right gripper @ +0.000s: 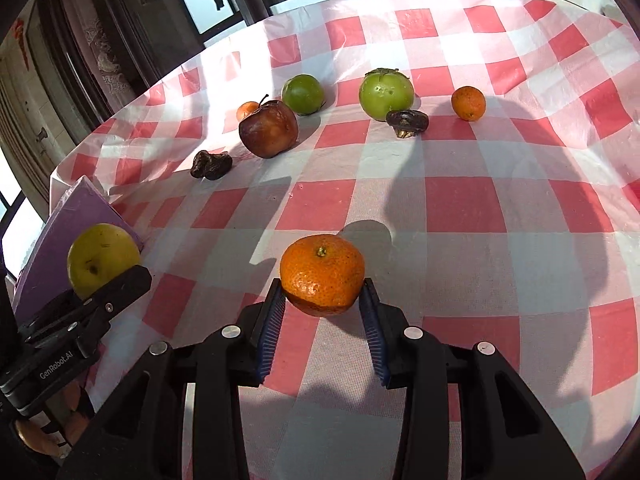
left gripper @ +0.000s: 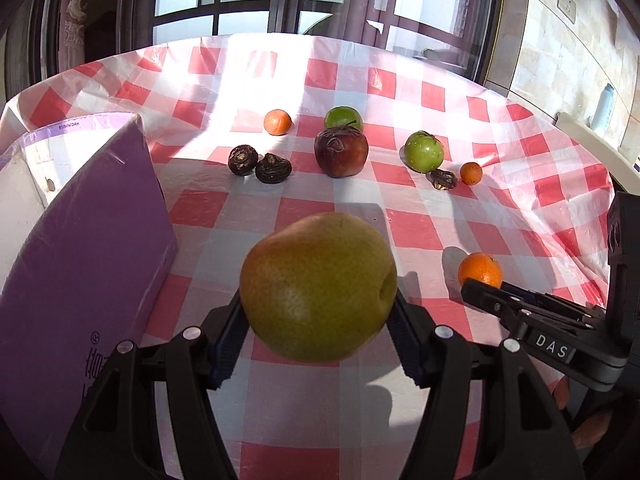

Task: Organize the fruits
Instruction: 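Carry the pear and orange into the white box and open both tools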

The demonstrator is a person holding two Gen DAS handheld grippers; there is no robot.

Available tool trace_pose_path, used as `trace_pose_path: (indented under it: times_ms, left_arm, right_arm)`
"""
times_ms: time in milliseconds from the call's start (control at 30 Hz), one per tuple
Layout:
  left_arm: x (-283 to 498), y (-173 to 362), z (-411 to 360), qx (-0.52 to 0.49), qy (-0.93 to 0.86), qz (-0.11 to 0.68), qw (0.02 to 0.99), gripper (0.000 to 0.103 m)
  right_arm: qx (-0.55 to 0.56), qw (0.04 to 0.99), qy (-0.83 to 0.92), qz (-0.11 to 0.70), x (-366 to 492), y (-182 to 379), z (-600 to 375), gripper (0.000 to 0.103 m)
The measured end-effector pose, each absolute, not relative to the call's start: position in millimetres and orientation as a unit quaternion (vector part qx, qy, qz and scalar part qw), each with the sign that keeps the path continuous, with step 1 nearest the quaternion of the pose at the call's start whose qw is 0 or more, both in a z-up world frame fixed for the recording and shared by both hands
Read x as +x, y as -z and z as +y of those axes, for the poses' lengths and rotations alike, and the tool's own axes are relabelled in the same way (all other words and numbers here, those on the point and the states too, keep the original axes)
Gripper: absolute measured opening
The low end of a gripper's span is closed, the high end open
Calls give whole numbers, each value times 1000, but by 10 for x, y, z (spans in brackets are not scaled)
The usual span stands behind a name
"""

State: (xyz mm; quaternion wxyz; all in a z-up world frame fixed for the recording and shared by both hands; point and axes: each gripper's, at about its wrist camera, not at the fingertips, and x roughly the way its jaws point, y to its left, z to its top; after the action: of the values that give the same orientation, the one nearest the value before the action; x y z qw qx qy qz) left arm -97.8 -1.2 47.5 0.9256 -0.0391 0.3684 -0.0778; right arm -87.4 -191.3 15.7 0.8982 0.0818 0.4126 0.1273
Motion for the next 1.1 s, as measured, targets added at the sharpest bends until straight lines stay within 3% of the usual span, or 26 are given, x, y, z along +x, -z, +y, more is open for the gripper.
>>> trace_pose_path:
  times_ms: [400,633,867,1100]
  left_arm:
    - [-1754,-1390,407,-27,69,265,961,64]
    - [-2002,-1843,973,-1,32,254,967,64]
    - [-1877,-1852,1667,22,-29,318,947,64]
    - [-1608,-1384,2065,5,-18,449,894,64]
  right_arm:
    - [40,908,-212,359,-1188,-686,-1283,39]
    - [1,899,-318,302,-1291,-1196,-556,39]
    - [-33,861,-424,278,-1339,-1640,292,39]
    - [-108,812,-453,352,-1169,-1472,1023,39]
